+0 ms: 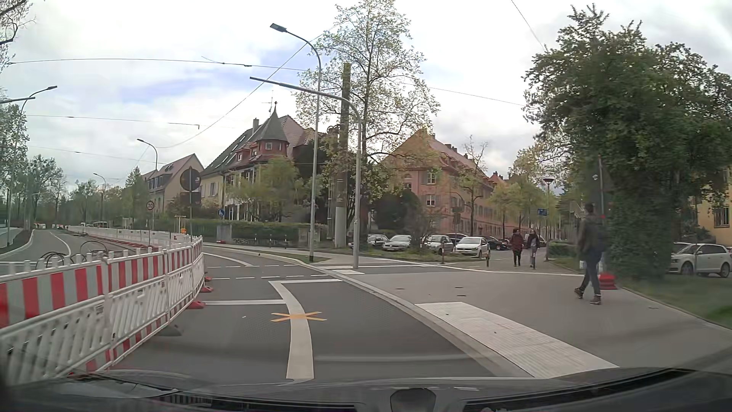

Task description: Follow the waypoints while adhering to traffic rules and regulations

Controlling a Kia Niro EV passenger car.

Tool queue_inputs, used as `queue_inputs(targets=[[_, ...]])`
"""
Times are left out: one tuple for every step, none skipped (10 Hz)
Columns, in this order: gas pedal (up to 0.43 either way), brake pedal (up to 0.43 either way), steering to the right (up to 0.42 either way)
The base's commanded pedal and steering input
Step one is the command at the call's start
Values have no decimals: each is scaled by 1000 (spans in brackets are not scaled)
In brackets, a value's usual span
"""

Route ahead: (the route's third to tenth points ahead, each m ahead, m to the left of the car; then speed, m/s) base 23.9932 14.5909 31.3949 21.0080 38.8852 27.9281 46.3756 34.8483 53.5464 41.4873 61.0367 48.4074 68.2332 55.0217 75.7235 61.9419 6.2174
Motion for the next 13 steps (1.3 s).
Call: queue_inputs(targets=[[118,0,-128],[118,0,-124],[118,0,-120],[118,0,-118],[118,0,-117],[118,0,-117],[118,0,-117],[118,0,-116],[118,0,-114],[118,0,-114],[110,0,-114],[110,0,-114],[110,0,-114]])
